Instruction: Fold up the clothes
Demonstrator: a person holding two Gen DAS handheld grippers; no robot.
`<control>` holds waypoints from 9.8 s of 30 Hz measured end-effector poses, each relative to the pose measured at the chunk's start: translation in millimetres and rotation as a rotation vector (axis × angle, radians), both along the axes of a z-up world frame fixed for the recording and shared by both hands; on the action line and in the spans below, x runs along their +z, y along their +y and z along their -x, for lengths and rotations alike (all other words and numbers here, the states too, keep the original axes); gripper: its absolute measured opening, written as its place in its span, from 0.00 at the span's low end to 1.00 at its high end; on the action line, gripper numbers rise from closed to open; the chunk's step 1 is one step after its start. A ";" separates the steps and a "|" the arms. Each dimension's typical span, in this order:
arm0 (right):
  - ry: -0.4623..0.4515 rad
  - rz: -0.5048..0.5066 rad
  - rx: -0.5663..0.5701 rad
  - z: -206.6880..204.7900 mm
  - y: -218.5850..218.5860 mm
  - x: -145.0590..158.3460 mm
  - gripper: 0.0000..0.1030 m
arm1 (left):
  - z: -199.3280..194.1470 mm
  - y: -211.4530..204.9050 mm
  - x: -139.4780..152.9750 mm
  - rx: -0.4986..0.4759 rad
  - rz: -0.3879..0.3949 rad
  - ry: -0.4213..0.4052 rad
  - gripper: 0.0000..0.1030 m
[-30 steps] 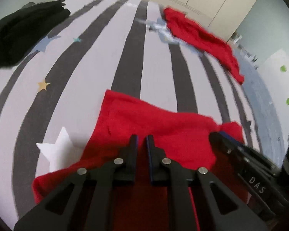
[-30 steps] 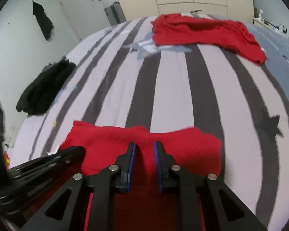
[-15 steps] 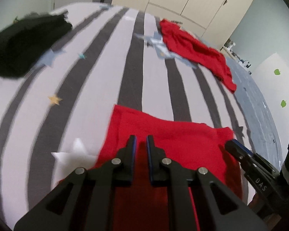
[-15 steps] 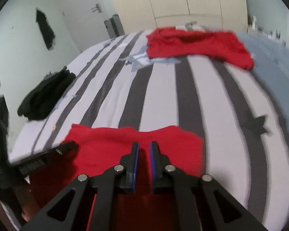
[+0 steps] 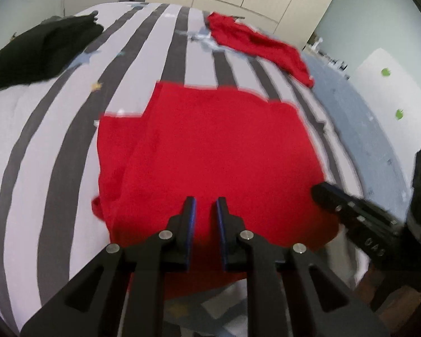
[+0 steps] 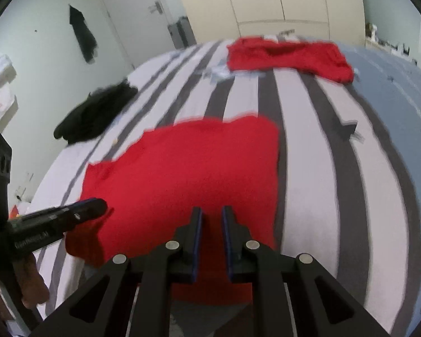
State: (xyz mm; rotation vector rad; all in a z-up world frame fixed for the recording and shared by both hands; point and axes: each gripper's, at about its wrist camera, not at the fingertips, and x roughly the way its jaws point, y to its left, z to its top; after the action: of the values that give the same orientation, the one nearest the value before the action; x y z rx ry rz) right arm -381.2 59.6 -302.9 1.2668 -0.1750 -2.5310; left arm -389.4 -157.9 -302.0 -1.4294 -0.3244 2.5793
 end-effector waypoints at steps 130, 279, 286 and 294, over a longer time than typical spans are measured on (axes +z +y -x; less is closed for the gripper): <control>0.243 0.099 0.093 313.4 -419.1 105.7 0.33 | 299.5 -441.3 72.4 0.271 0.126 0.146 0.23; 0.453 0.059 0.371 -411.3 45.2 299.5 0.99 | -528.8 90.9 296.0 0.602 0.301 0.503 0.99; 0.448 0.054 0.378 -408.5 45.3 296.0 0.99 | -523.6 86.6 291.8 0.597 0.293 0.493 0.99; 0.451 0.051 0.381 -409.4 43.3 295.5 0.99 | -519.1 90.7 292.2 0.591 0.301 0.498 0.99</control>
State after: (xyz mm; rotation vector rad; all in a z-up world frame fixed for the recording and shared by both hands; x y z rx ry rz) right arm 28.2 102.9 -7.4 0.6092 0.0941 -2.3777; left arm 129.7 -67.3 -9.8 -0.7718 -0.3271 3.4703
